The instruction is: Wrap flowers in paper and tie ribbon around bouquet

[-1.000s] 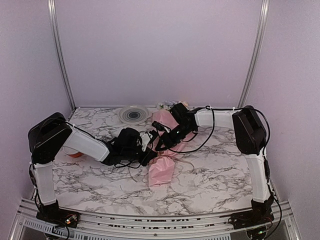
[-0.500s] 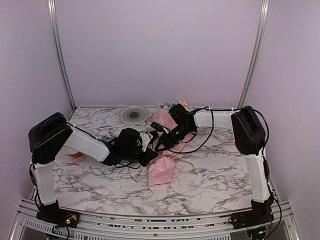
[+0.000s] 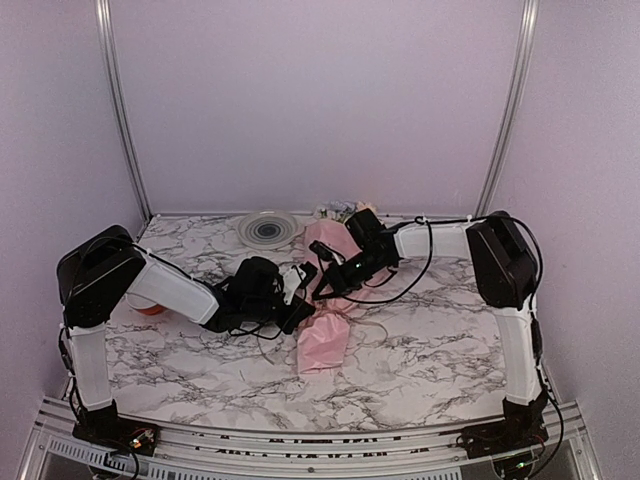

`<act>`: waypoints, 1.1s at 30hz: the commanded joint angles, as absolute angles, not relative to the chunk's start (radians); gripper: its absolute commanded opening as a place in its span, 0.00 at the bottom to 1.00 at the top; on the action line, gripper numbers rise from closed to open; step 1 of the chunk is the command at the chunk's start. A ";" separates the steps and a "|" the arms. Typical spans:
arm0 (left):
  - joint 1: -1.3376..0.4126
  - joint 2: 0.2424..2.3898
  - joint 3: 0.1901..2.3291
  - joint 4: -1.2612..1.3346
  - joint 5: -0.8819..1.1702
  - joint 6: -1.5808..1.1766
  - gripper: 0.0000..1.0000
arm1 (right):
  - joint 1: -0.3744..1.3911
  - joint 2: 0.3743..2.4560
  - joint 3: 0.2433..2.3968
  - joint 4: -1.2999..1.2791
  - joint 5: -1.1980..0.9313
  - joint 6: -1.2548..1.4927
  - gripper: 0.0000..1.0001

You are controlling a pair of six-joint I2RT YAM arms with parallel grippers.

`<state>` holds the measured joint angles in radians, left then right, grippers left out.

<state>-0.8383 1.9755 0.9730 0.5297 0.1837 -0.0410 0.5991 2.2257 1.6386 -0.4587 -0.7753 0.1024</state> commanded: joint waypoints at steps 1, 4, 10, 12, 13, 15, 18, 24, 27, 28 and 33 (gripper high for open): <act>-0.844 1.984 0.960 0.525 0.207 -0.024 0.00 | 0.580 2.138 1.614 -0.341 -0.761 0.166 0.00; -0.844 1.979 0.956 0.525 0.202 -0.019 0.00 | 0.573 2.119 1.583 -0.287 -0.759 0.204 0.00; -0.841 1.940 0.959 0.523 0.155 -0.021 0.07 | 0.573 2.122 1.551 -0.264 -0.755 0.217 0.00; -0.838 1.913 0.962 0.522 0.149 -0.012 0.13 | 0.571 2.125 1.538 -0.254 -0.757 0.222 0.00; -0.836 1.900 0.964 0.519 0.149 -0.006 0.16 | 0.571 2.127 1.535 -0.250 -0.758 0.225 0.00; -0.836 1.882 0.973 0.500 0.156 0.001 0.20 | 0.571 2.127 1.528 -0.237 -0.761 0.231 0.00; -0.833 1.853 0.979 0.464 0.174 -0.001 0.28 | 0.571 2.122 1.516 -0.220 -0.761 0.242 0.00; -0.806 1.751 0.950 0.307 0.180 -0.054 0.40 | 0.571 2.115 1.508 -0.205 -0.766 0.255 0.00; -0.805 1.730 0.934 0.180 0.176 -0.081 0.42 | 0.571 2.113 1.504 -0.202 -0.767 0.258 0.00; -0.805 1.733 0.936 0.145 0.187 -0.099 0.43 | 0.571 2.112 1.502 -0.200 -0.767 0.258 0.00; -0.788 1.785 0.926 0.151 0.272 -0.178 0.45 | 0.572 2.108 1.491 -0.191 -0.763 0.261 0.00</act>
<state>-0.8021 1.7489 0.9516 0.2161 0.1963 -0.1040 0.5774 2.1593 1.5051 -0.2234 -0.7662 0.2508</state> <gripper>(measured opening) 0.444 0.006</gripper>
